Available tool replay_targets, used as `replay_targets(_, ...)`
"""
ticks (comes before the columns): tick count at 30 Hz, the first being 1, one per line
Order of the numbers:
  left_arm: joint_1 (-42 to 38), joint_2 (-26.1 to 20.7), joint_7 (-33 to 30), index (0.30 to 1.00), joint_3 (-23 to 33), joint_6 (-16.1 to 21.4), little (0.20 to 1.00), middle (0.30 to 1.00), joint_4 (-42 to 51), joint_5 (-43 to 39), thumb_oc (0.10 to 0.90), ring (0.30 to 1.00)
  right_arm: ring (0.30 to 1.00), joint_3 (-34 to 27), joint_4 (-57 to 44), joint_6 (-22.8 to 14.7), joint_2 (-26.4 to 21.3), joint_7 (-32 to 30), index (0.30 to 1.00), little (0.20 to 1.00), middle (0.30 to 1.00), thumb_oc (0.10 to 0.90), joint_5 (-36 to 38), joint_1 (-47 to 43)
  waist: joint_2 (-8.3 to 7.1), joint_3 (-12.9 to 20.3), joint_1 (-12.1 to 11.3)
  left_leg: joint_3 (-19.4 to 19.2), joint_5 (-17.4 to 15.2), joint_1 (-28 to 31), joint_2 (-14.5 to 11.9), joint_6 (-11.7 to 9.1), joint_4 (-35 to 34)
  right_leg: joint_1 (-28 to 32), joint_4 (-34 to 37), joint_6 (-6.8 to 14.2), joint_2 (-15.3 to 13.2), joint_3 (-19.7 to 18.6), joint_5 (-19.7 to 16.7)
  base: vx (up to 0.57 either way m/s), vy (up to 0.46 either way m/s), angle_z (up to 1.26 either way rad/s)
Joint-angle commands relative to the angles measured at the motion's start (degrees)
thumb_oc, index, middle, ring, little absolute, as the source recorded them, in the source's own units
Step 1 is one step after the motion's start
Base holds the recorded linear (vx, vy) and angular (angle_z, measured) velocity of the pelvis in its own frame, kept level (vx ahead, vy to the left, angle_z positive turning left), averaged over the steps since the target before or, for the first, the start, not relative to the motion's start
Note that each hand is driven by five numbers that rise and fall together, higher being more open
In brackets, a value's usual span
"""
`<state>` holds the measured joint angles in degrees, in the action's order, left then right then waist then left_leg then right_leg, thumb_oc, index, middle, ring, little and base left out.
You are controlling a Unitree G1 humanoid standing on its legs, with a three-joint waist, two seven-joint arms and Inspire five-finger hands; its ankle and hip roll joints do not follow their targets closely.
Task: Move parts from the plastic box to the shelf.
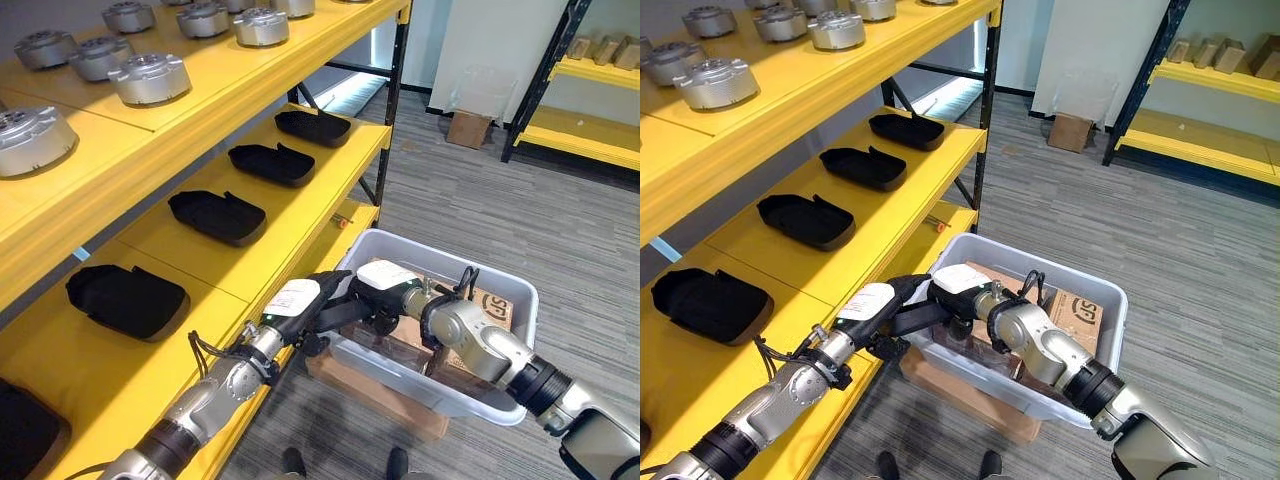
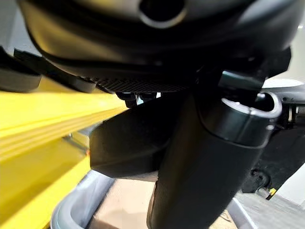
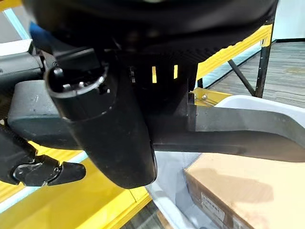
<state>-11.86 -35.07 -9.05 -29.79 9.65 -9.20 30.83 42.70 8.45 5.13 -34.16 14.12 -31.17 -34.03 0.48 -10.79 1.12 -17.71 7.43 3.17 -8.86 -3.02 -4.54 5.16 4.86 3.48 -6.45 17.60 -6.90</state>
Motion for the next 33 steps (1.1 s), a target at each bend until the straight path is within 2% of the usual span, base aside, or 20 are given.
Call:
replay_targets(1,-7.88,-2.68,-8.59,1.0,-1.52,1.93,1.0,1.0,-0.27,2.22,0.9,1.0,0.3,0.28,1.98,-1.39,2.35,-6.74,0.3,0.3,0.3,0.4,1.34,-12.76,-2.43,3.18,-1.92,1.94,-5.6,3.85,-2.33,-2.43,-0.46,1.62,-1.84,4.69,-4.14,-3.64,5.22,0.0,0.0,0.0)
replay_targets(4,-7.27,-3.38,-10.37,1.0,-0.62,1.18,1.0,1.0,-1.1,2.63,0.9,1.0,0.3,0.57,2.59,-1.69,2.15,-7.3,0.3,0.3,0.3,0.4,1.28,-12.63,-2.37,3.01,-2.12,1.98,-5.59,3.83,-2.32,-2.45,-0.46,1.56,-1.87,4.7,-4.11,-3.65,5.21,0.0,0.0,0.0)
replay_targets(9,-6.55,-4.0,-13.09,1.0,0.55,3.96,1.0,1.0,-1.7,4.63,0.9,1.0,0.3,0.72,3.64,-1.81,2.34,-7.66,0.3,0.3,0.3,0.4,1.0,-12.7,-2.28,2.85,-2.46,2.26,-5.68,3.97,-2.23,-2.41,-0.46,1.64,-2.02,4.63,-4.19,-3.55,5.27,0.0,0.0,0.0)
replay_targets(16,-8.8,-3.19,-15.69,1.0,-2.04,3.68,1.0,1.0,-2.37,4.88,0.9,1.0,0.3,2.1,4.78,-1.78,3.15,-8.63,0.3,0.3,0.3,0.4,1.51,-13.7,-2.69,3.02,-2.21,2.27,-5.81,4.02,-2.34,-2.42,-0.46,1.55,-2.3,4.66,-4.17,-3.62,5.39,0.0,0.0,0.0)
replay_targets(21,-8.76,-1.86,-13.3,1.0,-2.45,4.12,1.0,1.0,-2.44,1.15,0.9,1.0,0.3,2.53,5.35,-2.2,3.42,-8.59,0.3,0.3,0.3,0.4,1.48,-14.42,-2.75,2.96,-2.32,2.35,-5.84,4.06,-2.38,-2.41,-0.46,1.54,-2.43,4.56,-4.04,-3.67,5.54,0.0,0.0,0.0)
replay_targets(27,-10.04,-1.28,-11.27,1.0,-4.2,5.03,1.0,1.0,-1.63,2.46,0.9,1.0,0.3,2.78,4.78,-2.3,3.48,-8.48,0.3,0.3,0.3,0.4,2.45,-15.23,-2.78,2.84,-1.99,2.21,-5.82,4.26,-2.44,-2.39,-0.46,1.56,-2.79,4.49,-3.96,-3.72,5.68,0.0,0.0,0.0)
replay_targets(33,-12.01,-0.24,-8.9,1.0,-7.05,3.56,1.0,1.0,-2.0,0.85,0.9,1.0,0.3,3.17,4.76,-1.95,4.22,-7.67,0.3,0.3,0.3,0.4,2.39,-16.26,-2.62,2.89,-1.3,1.94,-5.83,4.36,-2.53,-2.43,-0.46,1.46,-2.8,4.48,-3.76,-4.34,5.79,0.0,0.0,0.0)
